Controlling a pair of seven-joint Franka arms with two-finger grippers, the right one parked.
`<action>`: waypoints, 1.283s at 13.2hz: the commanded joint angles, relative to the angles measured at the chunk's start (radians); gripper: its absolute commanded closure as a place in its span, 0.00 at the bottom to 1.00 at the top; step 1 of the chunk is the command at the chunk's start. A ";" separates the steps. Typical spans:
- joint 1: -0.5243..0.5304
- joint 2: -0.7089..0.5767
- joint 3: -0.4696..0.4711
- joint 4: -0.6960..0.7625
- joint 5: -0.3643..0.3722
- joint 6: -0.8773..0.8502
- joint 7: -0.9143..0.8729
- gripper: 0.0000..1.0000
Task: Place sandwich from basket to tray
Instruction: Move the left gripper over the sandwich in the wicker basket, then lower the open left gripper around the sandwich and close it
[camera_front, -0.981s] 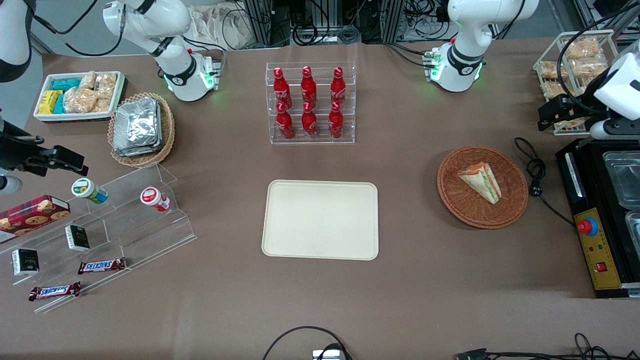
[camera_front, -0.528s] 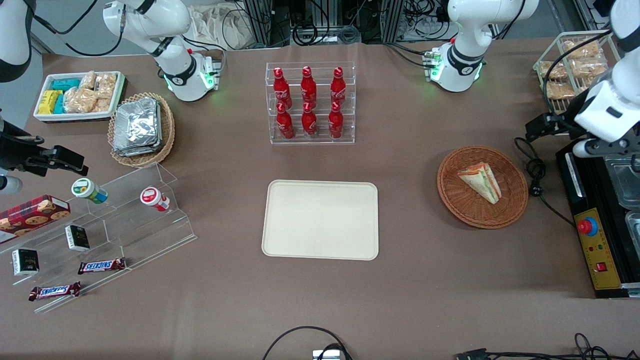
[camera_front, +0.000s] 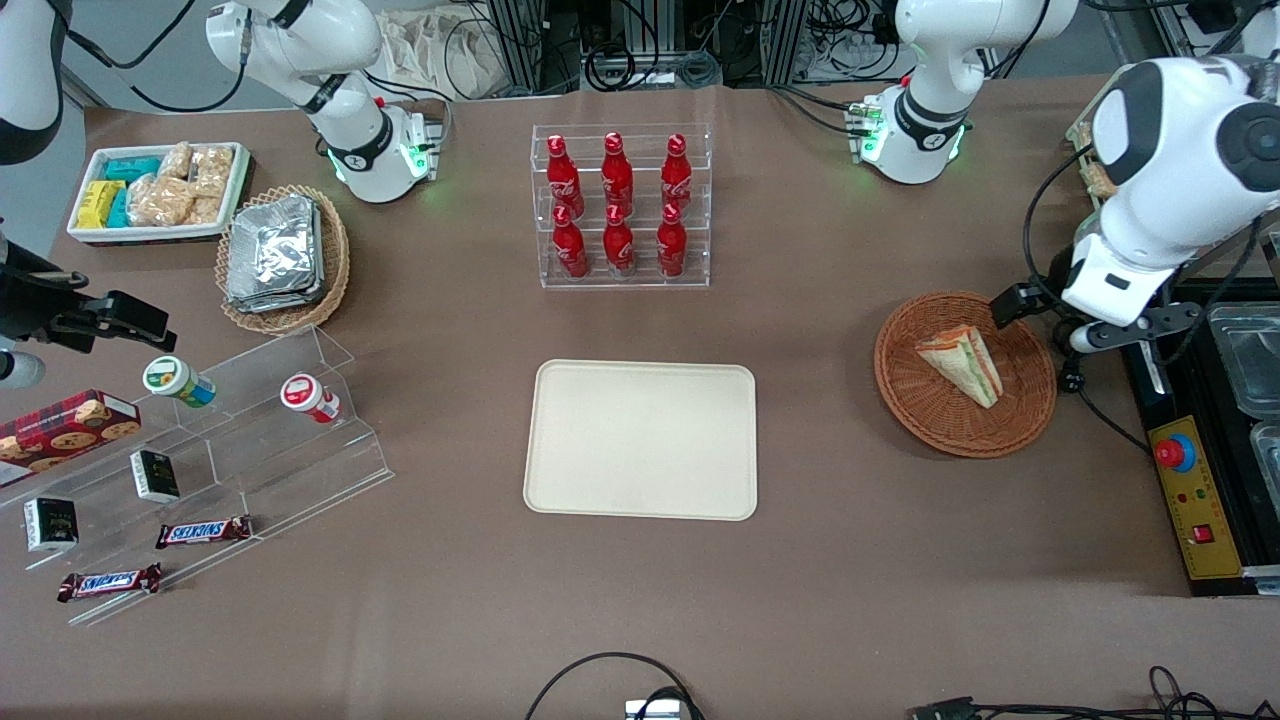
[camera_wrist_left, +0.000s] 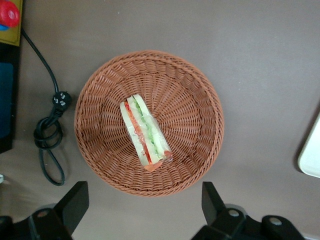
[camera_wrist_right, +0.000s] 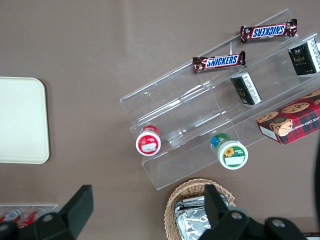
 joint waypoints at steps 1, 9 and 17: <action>-0.004 -0.054 0.002 -0.100 0.010 0.099 -0.053 0.00; -0.003 0.033 0.002 -0.229 0.010 0.395 -0.208 0.00; -0.006 0.141 0.002 -0.318 0.010 0.630 -0.296 0.00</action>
